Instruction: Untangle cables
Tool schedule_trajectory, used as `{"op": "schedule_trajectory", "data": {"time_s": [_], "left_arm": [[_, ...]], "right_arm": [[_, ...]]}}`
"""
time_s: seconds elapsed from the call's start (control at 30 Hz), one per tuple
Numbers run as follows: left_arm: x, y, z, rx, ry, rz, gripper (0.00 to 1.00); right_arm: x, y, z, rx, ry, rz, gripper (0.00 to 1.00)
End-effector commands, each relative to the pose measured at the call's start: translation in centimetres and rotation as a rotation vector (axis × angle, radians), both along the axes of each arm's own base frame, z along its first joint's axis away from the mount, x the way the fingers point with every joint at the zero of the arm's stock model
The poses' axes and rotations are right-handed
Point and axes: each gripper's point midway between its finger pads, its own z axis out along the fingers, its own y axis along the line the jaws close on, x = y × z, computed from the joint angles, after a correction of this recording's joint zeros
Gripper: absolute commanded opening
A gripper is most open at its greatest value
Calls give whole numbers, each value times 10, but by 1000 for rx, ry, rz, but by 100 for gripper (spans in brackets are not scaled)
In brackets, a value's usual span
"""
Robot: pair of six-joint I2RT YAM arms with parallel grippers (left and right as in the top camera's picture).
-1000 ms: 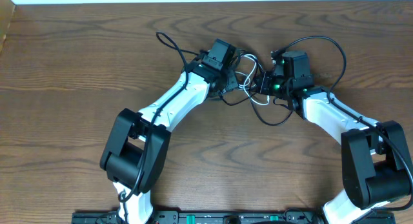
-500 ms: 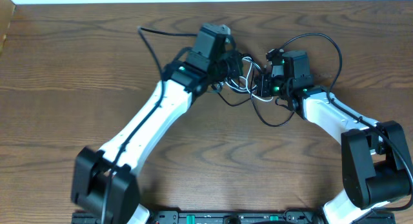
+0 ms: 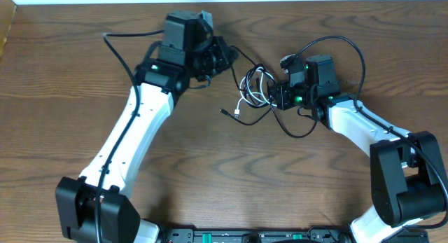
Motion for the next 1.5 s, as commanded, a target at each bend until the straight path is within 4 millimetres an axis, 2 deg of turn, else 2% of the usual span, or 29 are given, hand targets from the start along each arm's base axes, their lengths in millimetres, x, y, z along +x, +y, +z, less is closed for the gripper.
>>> {"op": "schedule_trajectory", "data": {"time_s": [0.0,0.13,0.2,0.33,0.43,0.53,0.7,0.83,0.93,1.0,1.07,1.13,1.27,1.33,1.4,1.47], "left_arm": [[-19,-4,-9,-22,91,-54,7],[-41,-7,-37,-5,251,-84,7],[-51,-16,-41,-57,304,-144,7],[-58,-39,-26,-260,322,-327,7],[-59,-47,-4,-428,288,-460,8],[-56,-47,15,-530,209,-564,7],[-48,-39,16,-525,168,-551,7],[-38,-32,-7,-421,196,-445,8],[-34,-14,-56,-205,325,-250,7],[-39,8,-91,-4,409,-120,7],[-47,27,-114,163,456,-43,8],[-53,39,-125,271,474,-11,7],[-58,43,-130,347,448,-49,7],[-62,44,-130,351,465,-54,7],[-68,32,-125,278,484,-100,8],[-73,-2,-100,68,444,-256,7]], "right_arm": [[-3,4,0,2,-9,30,1],[3,-4,-3,-41,-23,-12,1],[9,-13,-6,-87,-35,-55,1],[20,-33,-12,-193,-67,-138,1],[21,-40,-14,-238,-79,-152,1],[21,-43,-16,-252,-74,-160,1],[22,-45,-17,-288,-99,-132,1],[32,-74,-19,-416,-124,-251,2],[37,-98,-17,-518,-146,-345,2],[38,-104,-17,-546,-150,-370,3],[37,-100,-18,-522,-142,-358,2],[35,-87,-18,-467,-132,-312,2],[25,-53,-17,-313,-103,-173,1],[21,-42,-15,-263,-93,-128,1],[17,-34,-14,-223,-85,-92,1],[13,-23,-10,-168,-81,-44,1]]}}
